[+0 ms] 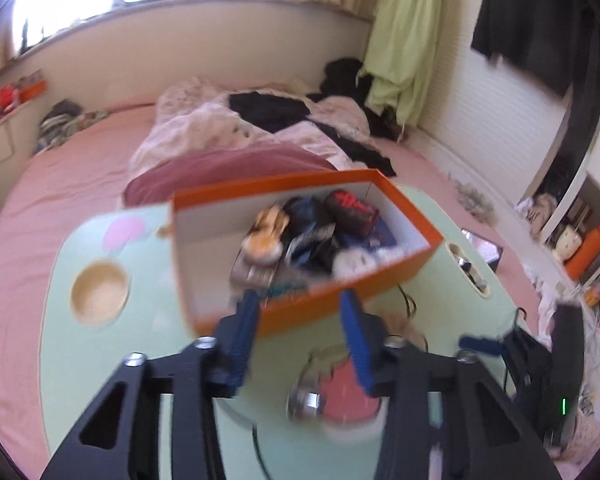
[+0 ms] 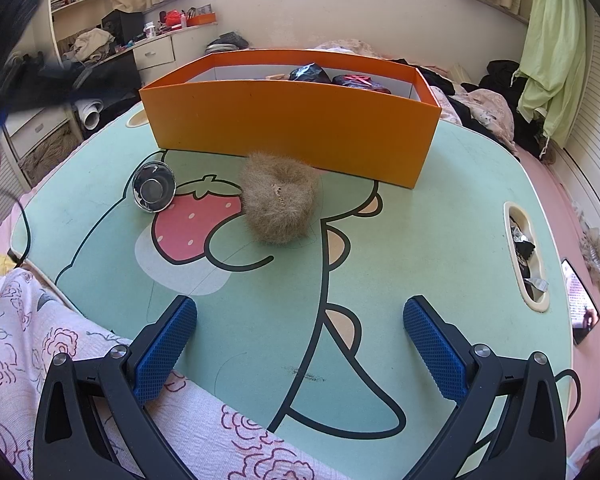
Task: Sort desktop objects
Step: 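Reach into the orange box and grasp the black lace pouch with the left gripper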
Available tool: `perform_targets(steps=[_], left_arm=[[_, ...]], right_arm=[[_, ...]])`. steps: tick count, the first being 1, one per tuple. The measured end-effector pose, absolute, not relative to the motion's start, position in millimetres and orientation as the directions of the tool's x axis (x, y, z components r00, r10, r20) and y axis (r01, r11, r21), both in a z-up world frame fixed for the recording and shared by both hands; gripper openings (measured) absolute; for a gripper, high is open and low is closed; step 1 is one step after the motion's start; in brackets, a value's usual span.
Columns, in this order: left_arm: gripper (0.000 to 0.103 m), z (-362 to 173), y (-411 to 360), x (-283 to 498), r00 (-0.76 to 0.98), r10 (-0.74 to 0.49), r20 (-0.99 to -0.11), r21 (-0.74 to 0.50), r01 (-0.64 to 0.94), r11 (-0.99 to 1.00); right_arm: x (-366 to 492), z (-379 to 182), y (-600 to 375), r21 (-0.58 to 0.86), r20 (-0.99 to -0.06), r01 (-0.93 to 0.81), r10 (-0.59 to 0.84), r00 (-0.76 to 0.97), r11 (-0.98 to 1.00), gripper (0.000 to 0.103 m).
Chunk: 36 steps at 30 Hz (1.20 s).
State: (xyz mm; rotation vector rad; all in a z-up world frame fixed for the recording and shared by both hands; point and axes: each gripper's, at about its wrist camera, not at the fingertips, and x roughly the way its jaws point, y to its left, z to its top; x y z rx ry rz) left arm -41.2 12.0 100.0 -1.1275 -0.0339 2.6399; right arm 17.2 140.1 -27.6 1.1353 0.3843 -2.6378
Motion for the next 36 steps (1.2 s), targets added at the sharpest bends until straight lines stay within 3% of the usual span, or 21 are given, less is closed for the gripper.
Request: perform_targets(steps=[4,9,15,18,23,31,36], left_arm=[[0.03,94.0,51.5,-87.4,-0.59,0.223,-0.776,-0.069,-0.271,-0.96],[0.031,66.1,86.9,-130.9,-0.547,0.069,-0.834,0.08,-0.244,-0.966],[0.039,50.6,80.6,-155.7,-0.478,0.078,-0.875,0.024,-0.204,-0.979],[0.028,47.3,73.6,-158.1,-0.455,0.141,-0.879,-0.041,-0.222,-0.974],[0.024,64.4,61.0,-142.6,-0.518,0.226,-0.825,-0.125,-0.223,-0.967],[0.024,144.6,47.5,-65.5,-0.639,0.453,-0.621,-0.276,-0.363,-0.89],[0.024,129.8,38.2,-15.1,-0.582,0.544,-0.604,-0.357,-0.413,-0.838]], right_arm=[[17.5,-27.7,140.0,-0.143,-0.735,0.323,-0.118,-0.668,-0.936,0.103],[17.0,-26.3,138.4,-0.143,-0.733,0.324,-0.12,-0.67,-0.935,0.103],[15.5,-24.8,136.2,-0.142,-0.73,0.326,-0.123,-0.672,-0.935,0.103],[15.7,-24.9,135.8,-0.142,-0.73,0.325,-0.122,-0.672,-0.935,0.103],[15.6,-25.0,135.0,-0.143,-0.73,0.324,-0.121,-0.672,-0.935,0.103],[17.0,-25.7,135.5,-0.143,-0.73,0.324,-0.121,-0.672,-0.935,0.103],[17.3,-25.9,135.2,-0.143,-0.73,0.324,-0.121,-0.672,-0.935,0.103]])
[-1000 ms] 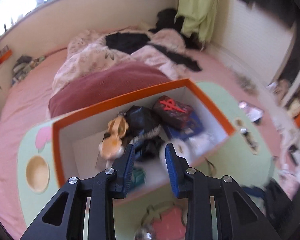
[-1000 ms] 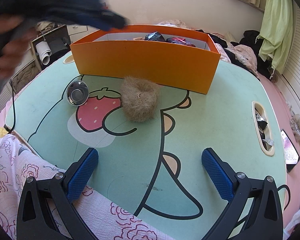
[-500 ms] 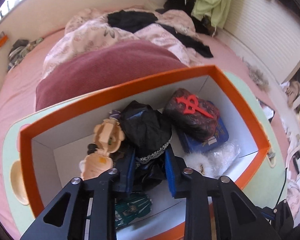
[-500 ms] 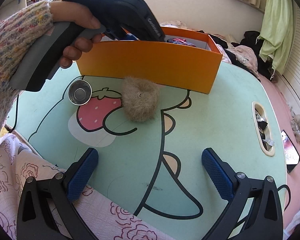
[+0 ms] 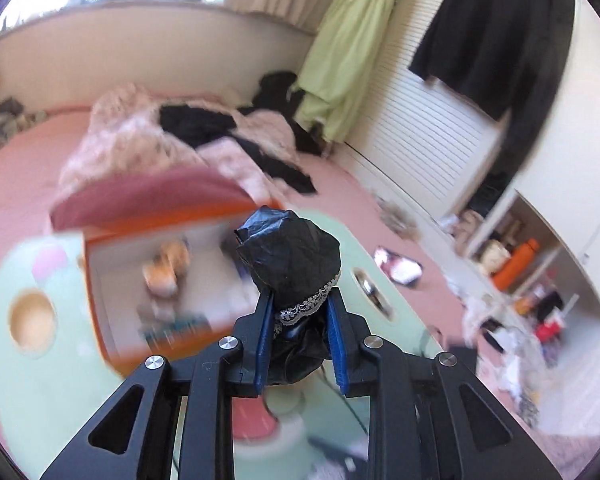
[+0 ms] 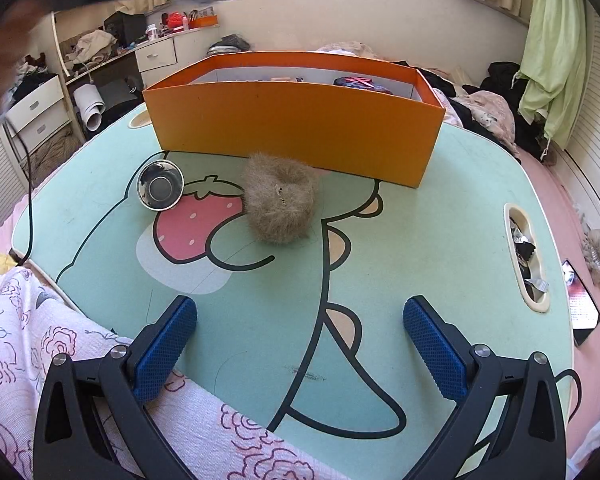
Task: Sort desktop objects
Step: 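Reach into the orange box and grasp the black lace pouch with the left gripper, then place the black lace pouch on the table beside the silver cup, open left gripper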
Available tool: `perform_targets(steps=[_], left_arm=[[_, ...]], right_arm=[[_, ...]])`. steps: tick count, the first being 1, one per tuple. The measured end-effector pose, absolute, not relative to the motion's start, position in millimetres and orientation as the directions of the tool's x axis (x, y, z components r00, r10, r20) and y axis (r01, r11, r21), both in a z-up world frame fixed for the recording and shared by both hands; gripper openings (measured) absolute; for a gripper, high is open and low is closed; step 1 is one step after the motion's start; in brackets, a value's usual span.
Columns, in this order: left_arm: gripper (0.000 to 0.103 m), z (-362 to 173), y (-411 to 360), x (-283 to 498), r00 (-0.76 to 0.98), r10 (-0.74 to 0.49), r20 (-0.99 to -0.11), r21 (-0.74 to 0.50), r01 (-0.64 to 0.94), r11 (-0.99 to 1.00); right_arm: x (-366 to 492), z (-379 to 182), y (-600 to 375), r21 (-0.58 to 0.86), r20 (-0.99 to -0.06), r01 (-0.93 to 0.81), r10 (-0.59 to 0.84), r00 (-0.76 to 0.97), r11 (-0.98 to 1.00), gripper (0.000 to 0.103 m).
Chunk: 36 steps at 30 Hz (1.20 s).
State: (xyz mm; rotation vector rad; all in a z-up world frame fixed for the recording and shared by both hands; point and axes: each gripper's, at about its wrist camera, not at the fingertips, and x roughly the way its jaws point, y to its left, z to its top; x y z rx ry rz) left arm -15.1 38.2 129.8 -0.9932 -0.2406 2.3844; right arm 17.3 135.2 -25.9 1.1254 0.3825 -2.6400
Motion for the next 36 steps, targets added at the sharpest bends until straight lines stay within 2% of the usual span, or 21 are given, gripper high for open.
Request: perform_targets(steps=[3,5,8,11,12,13,16,21,22,26,36], left_arm=[[0.025,97.3,38.5,-2.2,-0.514,0.566,-0.645,-0.393,-0.412,-0.822],[0.027,80.4,39.3,1.9,-0.519,0.536,-0.666,-0.37,-0.395,-0.841],[0.036,68.2,33.5,-1.2,-0.563,0.488,-0.667,-0.346,-0.345,-0.872],[0.059,71.0,17.1,9.4,-0.601,0.512,-0.614,-0.389,-0.333,-0.859],[0.073,71.6,10.8,15.1,-0.617,0.51,-0.599,-0.395,-0.325,-0.859],[0.082,72.6,5.0,20.9,-0.64,0.497,-0.587,-0.393,-0.312,-0.865],[0.087,65.5,-12.5,39.4,-0.681,0.421,-0.6,-0.337,-0.262,-0.904],[0.091,30.2,-14.6,50.6,-0.621,0.352,-0.701,-0.245,-0.254,-0.936],[0.092,19.6,-9.7,49.3,-0.603,0.321,-0.73,-0.212,-0.247,-0.946],[0.099,4.7,17.0,54.3,-0.637,0.148,-0.756,0.023,-0.252,-0.967],[0.102,2.2,8.0,56.1,-0.647,0.133,-0.751,0.018,-0.222,-0.975]], right_arm=[[17.6,-26.1,135.5,-0.143,-0.73,0.324,-0.121,-0.672,-0.935,0.103],[17.8,-26.2,135.5,-0.143,-0.731,0.322,-0.12,-0.672,-0.936,0.103],[18.1,-26.3,135.5,-0.143,-0.731,0.322,-0.12,-0.671,-0.936,0.103],[18.3,-26.4,135.3,-0.143,-0.731,0.322,-0.12,-0.672,-0.936,0.103],[18.3,-26.4,135.1,-0.143,-0.731,0.322,-0.12,-0.671,-0.936,0.103],[18.5,-26.5,135.2,-0.143,-0.732,0.322,-0.119,-0.671,-0.936,0.103],[18.7,-26.5,135.2,-0.143,-0.732,0.322,-0.119,-0.671,-0.936,0.103],[18.9,-26.6,135.3,-0.143,-0.732,0.321,-0.118,-0.671,-0.936,0.103],[19.0,-26.7,135.3,-0.143,-0.732,0.321,-0.118,-0.671,-0.936,0.103],[19.1,-26.9,134.5,-0.146,-0.733,0.321,-0.115,-0.671,-0.936,0.103],[18.9,-27.9,135.3,-0.145,-0.734,0.32,-0.115,-0.669,-0.936,0.103]])
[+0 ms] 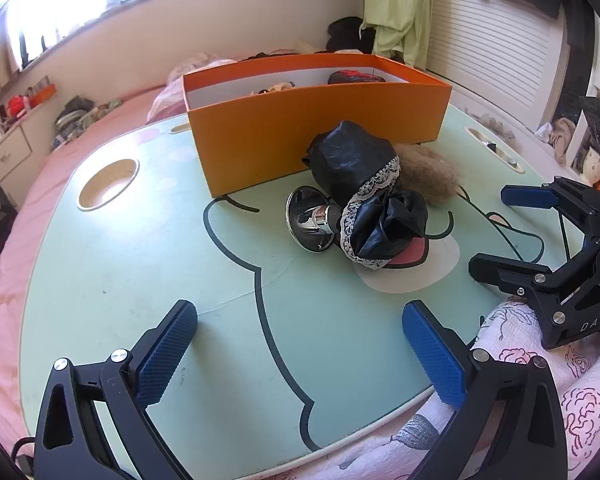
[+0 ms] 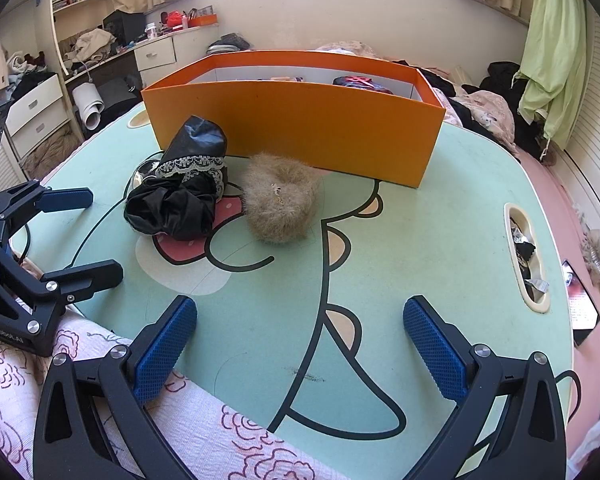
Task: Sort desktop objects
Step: 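Place the black lace pouch on the table beside the silver cup, open left gripper, then reach into the orange box and grasp the tan toy figure with the right gripper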
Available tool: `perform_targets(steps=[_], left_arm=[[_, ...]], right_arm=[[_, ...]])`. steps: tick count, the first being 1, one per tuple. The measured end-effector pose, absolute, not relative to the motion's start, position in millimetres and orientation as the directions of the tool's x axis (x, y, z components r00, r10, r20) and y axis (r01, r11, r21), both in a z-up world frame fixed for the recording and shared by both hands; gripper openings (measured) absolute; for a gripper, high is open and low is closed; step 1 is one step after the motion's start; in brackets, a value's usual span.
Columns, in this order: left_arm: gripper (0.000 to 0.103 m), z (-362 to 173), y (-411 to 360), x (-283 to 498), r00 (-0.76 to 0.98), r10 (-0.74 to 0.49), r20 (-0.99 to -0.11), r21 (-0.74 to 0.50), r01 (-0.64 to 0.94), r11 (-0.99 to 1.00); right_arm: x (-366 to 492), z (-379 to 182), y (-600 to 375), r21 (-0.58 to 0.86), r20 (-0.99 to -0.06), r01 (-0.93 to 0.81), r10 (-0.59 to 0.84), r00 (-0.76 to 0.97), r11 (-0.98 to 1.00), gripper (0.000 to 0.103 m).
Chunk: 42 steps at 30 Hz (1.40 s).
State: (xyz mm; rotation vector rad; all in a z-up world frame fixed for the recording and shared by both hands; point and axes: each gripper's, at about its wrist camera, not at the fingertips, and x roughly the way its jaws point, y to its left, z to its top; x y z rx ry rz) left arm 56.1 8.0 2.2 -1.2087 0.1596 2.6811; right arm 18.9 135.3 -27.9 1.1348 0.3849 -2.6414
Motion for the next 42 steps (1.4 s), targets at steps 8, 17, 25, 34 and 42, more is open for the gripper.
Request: perform_targets(steps=[8,17,25,34,42], left_arm=[[0.102,1.6,8.6,56.7,-0.648,0.134,-0.75,0.017,-0.222,-0.975],[0.102,4.2,15.3,54.7,-0.651,0.131,-0.748,0.02,-0.219,-0.976],[0.102,4.5,12.9,57.2,-0.661,0.137,-0.738,0.017,-0.221,-0.975],[0.102,3.7,10.3,58.9,-0.672,0.143,-0.727,0.013,-0.222,-0.975],[0.102,3.6,10.9,59.2,-0.674,0.144,-0.725,0.011,-0.221,-0.975]], right_arm=[[20.2,-27.5,135.2,-0.136,-0.742,0.321,-0.119,-0.66,-0.937,0.103],[-2.2,50.5,91.7,-0.077,-0.692,0.4,-0.24,-0.681,-0.913,0.103],[-156.0,53.2,76.5,0.167,-0.846,0.131,-0.211,-0.489,-0.977,0.087],[-219.5,19.3,63.5,0.126,-0.913,0.0,-0.116,-0.391,-0.992,0.079],[-218.4,10.5,77.2,0.216,-0.915,-0.031,-0.191,-0.356,-0.976,0.037]])
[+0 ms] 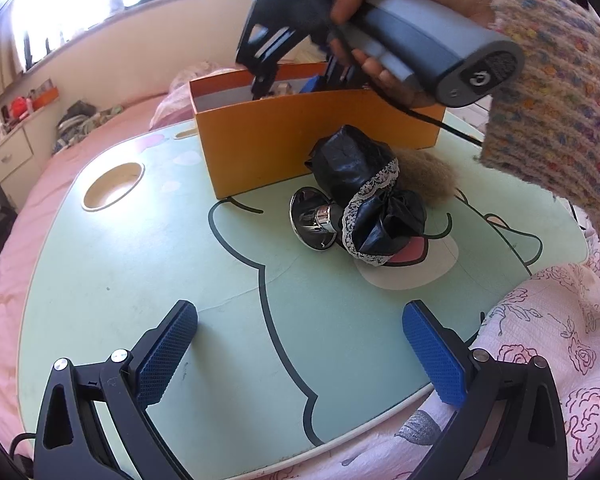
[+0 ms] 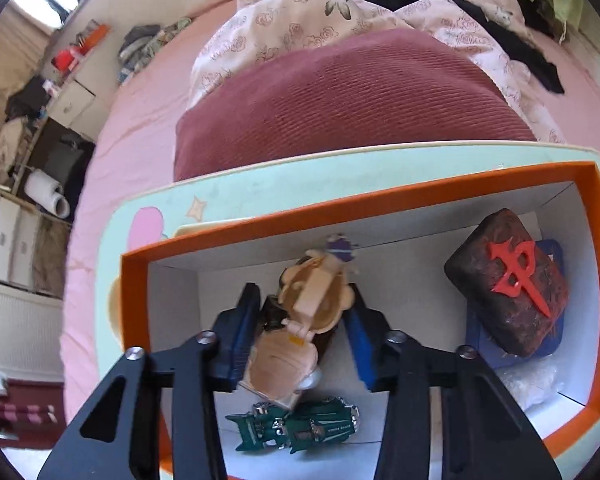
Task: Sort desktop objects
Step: 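Reach into the orange box and grasp the tan toy figure with the right gripper, then lower the tan toy figure onto the table beside the fur ball, release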
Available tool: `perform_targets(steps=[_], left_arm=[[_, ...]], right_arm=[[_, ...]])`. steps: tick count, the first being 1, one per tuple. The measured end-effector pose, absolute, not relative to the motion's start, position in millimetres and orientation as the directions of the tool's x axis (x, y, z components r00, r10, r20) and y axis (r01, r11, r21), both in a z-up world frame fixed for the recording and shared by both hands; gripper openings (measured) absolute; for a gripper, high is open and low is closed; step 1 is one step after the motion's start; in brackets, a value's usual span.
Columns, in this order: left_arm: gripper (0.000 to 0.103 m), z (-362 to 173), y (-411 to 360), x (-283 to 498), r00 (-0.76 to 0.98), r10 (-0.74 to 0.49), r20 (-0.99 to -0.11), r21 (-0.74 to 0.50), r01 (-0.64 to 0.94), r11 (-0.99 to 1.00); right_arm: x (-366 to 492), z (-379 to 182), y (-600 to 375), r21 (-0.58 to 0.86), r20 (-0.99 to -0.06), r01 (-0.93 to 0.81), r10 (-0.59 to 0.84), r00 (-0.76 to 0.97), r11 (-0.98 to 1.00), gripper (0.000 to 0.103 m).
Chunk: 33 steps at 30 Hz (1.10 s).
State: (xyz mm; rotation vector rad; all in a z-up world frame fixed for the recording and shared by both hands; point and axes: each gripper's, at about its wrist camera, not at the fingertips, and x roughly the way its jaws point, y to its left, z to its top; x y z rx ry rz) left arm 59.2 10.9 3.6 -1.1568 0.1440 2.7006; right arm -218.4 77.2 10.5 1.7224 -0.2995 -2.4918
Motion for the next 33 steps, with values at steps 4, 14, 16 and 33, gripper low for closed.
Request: perform_targets(steps=[4,14,16,33], left_arm=[[0.102,3.5,11.3,59.4,-0.674,0.145,-0.725,0.011,-0.221,-0.975],[0.102,3.2,11.2,59.6,-0.673,0.143,-0.725,0.012,-0.22,-0.975],[0.102,3.1,11.7,59.0,-0.672,0.141,-0.727,0.013,-0.219,-0.976],[0.102,3.4,10.1,58.0,-0.671,0.141,-0.728,0.013,-0.219,-0.976]], right_arm=[[-201.5,31.4,86.2,0.27,-0.873,0.032,-0.258,-0.414,-0.962,0.037],[-76.1,85.4,120.7,0.29,-0.702,0.246,-0.38,-0.602,-0.925,0.037],[-51.4,80.9,133.7,0.287,-0.685,0.265,-0.39,-0.615,-0.921,0.037],[-54.0,6.8,161.5,0.099,-0.736,0.228,-0.225,-0.638,-0.969,0.038]])
